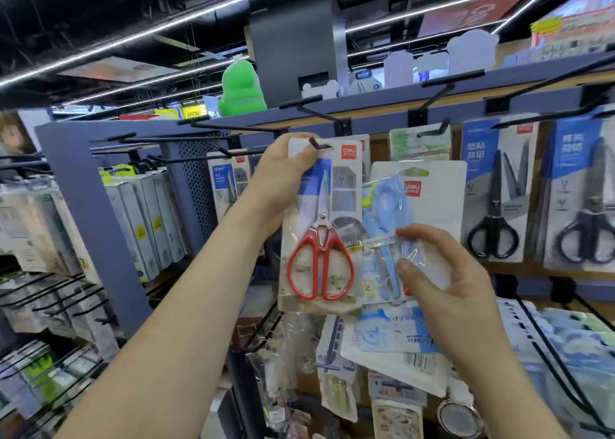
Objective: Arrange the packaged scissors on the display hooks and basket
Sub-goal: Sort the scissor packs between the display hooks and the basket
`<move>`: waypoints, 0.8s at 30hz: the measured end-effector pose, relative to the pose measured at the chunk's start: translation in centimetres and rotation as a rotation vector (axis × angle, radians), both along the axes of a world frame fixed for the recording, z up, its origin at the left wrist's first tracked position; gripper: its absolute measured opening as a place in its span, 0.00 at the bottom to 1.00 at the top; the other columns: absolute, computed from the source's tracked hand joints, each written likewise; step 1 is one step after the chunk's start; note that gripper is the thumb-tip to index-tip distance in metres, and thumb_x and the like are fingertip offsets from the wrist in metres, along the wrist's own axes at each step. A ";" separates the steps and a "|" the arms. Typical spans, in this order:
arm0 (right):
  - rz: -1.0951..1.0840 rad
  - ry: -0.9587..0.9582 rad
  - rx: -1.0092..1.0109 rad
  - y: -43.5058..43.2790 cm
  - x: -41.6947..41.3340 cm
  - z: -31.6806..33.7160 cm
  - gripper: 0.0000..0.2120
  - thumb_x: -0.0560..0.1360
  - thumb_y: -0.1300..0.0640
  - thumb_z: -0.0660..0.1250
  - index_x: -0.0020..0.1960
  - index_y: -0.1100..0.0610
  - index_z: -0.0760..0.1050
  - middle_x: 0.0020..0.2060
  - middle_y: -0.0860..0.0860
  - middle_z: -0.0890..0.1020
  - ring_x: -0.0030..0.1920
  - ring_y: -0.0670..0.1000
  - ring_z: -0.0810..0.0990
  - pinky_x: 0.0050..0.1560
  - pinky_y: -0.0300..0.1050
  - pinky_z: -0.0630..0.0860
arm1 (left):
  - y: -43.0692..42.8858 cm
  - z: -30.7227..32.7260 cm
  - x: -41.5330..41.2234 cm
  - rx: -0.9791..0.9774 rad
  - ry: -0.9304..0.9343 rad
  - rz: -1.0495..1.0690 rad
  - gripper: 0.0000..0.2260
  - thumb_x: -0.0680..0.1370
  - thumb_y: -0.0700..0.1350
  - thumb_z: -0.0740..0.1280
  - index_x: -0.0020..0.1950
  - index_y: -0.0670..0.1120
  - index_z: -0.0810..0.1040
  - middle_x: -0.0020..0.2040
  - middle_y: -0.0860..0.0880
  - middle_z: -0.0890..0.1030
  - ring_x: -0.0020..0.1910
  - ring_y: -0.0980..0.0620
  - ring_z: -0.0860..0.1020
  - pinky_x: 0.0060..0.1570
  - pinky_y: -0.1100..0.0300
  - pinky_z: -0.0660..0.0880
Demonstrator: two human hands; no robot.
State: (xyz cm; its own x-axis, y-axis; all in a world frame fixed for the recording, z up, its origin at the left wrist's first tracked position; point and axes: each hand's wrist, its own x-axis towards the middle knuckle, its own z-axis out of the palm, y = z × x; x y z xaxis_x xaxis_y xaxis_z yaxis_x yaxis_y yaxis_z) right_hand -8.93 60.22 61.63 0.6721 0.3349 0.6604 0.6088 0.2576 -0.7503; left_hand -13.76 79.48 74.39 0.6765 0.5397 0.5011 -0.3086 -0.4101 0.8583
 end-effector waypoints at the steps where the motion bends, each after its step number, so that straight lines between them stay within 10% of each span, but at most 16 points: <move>1: -0.023 -0.006 -0.020 -0.1 0.1 0.0 0.17 0.77 0.66 0.67 0.55 0.43 0.77 0.52 0.28 0.78 0.57 0.29 0.74 0.52 0.20 0.67 | 0.3 -0.2 0.0 0.000 0.031 -0.022 0.07 0.82 0.38 0.62 0.57 0.47 0.77 0.57 0.39 0.82 0.57 0.38 0.80 0.59 0.42 0.77; 9: -0.231 0.052 0.018 -1.2 1.9 -0.8 0.22 0.76 0.68 0.69 0.58 0.45 0.66 0.48 0.28 0.73 0.42 0.20 0.70 0.41 0.17 0.65 | 1.9 -4.5 2.4 -0.029 -0.115 0.236 0.13 0.73 0.41 0.75 0.49 0.51 0.73 0.41 0.47 0.85 0.40 0.49 0.84 0.39 0.50 0.80; 13: -0.312 0.049 0.052 -1.3 2.7 -1.1 0.28 0.75 0.65 0.71 0.57 0.36 0.63 0.56 0.29 0.67 0.52 0.18 0.64 0.47 0.14 0.61 | 2.8 -4.9 6.6 0.194 -0.070 0.392 0.11 0.75 0.45 0.74 0.53 0.51 0.75 0.42 0.55 0.83 0.36 0.60 0.81 0.39 0.58 0.80; 20: -0.176 0.159 0.122 -1.3 3.9 -1.7 0.23 0.73 0.58 0.73 0.51 0.31 0.70 0.54 0.34 0.76 0.58 0.43 0.77 0.52 0.45 0.77 | 2.9 -5.0 8.6 0.321 0.024 0.596 0.19 0.75 0.50 0.73 0.62 0.49 0.73 0.39 0.58 0.77 0.38 0.62 0.76 0.43 0.59 0.74; 24: -0.141 0.195 0.158 -1.2 4.1 -1.6 0.17 0.73 0.60 0.73 0.48 0.39 0.74 0.48 0.33 0.81 0.50 0.42 0.81 0.43 0.38 0.81 | 0.5 -5.8 4.9 0.376 -0.011 0.609 0.14 0.76 0.52 0.70 0.60 0.51 0.73 0.52 0.52 0.77 0.46 0.56 0.76 0.46 0.61 0.71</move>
State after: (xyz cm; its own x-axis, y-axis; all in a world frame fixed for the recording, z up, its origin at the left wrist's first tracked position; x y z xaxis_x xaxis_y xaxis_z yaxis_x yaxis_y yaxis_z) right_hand -4.80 59.00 60.03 0.8242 0.1319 0.5508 0.4953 0.3038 -0.8139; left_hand -8.86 79.96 68.54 0.3040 0.6093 0.7324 0.0612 -0.7797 0.6232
